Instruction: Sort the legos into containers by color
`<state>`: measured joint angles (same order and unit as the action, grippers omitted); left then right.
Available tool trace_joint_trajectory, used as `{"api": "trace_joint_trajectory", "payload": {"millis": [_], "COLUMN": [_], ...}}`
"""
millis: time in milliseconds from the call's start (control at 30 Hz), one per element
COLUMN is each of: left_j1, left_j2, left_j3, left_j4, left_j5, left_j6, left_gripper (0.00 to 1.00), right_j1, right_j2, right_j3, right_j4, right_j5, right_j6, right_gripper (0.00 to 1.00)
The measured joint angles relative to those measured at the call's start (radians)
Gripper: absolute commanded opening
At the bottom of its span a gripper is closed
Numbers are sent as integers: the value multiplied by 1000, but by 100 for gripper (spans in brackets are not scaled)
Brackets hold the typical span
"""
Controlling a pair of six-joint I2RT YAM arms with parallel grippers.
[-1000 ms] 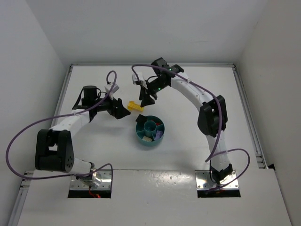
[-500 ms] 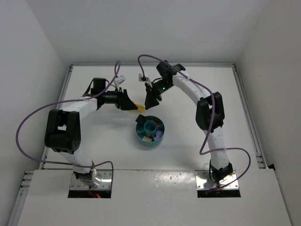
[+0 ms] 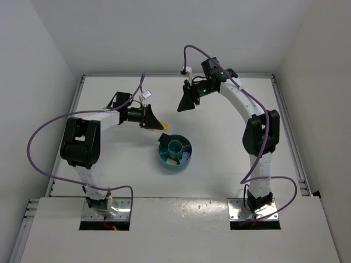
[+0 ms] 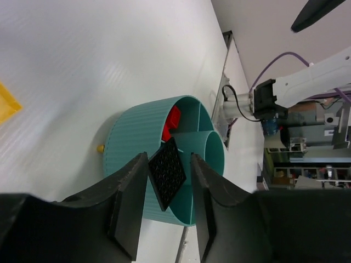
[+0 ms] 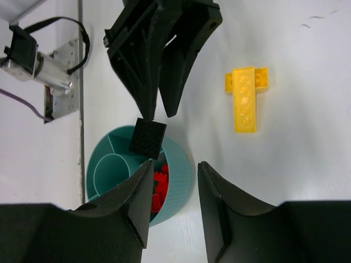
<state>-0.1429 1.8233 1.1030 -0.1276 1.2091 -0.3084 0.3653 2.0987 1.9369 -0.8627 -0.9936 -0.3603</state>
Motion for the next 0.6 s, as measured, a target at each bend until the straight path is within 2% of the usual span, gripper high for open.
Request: {"api": "trace_joint_trajectory", "payload": {"millis": [133, 433, 600], "left_j1": [5, 7, 7], "left_j2": [12, 58, 62], "left_j3": [2, 13, 13], "left_j4": [-13, -72, -120], "left_j5": [8, 14, 9], "left_j6": [-7, 21, 61], "left_gripper": [50, 50, 44], "right_j1": [-12, -16, -16], "right_j2": [-19, -19, -19], "right_j3": [-27, -54, -54], "right_j4": [42, 97, 107], "right_j5": [0, 0, 0], "right_j6": [58, 130, 147], "right_gripper": [38, 38, 38]}}
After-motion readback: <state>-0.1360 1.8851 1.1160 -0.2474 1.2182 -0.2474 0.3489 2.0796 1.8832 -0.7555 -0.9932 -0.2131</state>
